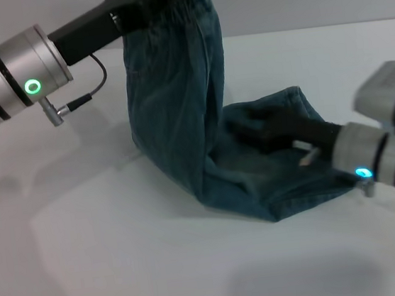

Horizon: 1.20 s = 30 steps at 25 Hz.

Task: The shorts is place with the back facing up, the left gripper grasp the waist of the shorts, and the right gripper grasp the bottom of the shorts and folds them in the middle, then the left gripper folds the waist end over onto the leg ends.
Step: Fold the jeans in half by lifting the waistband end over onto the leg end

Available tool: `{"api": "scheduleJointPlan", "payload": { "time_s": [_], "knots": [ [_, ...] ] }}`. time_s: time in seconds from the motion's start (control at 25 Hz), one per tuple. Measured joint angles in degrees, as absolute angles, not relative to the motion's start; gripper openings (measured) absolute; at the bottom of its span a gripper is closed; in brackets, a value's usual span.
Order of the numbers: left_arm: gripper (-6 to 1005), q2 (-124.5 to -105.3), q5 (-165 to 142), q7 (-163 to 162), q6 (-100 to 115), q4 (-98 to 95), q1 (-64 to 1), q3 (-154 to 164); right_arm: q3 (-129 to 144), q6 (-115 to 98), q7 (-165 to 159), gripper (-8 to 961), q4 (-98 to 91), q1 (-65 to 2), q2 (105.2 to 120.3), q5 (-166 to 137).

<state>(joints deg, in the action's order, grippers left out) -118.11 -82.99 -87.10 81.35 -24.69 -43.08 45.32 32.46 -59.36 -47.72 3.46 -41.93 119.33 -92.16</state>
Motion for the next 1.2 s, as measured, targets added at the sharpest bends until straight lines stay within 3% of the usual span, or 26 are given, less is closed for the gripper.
{"api": "scheduleJointPlan", "payload": {
  "time_s": [0.6,1.2],
  "knots": [
    [124,-118.55,-82.57,-87.46,83.62,-24.61,-42.67,53.62,9.2,-56.79,-47.34,436,-12.49,-32.33,118.56,-85.79],
    [187,-118.75,-80.0,-86.12,82.89,-25.12,-44.55,63.02,9.49,-53.79,-47.05,436,-14.52,-32.02,118.37,-80.58]
  ]
}}
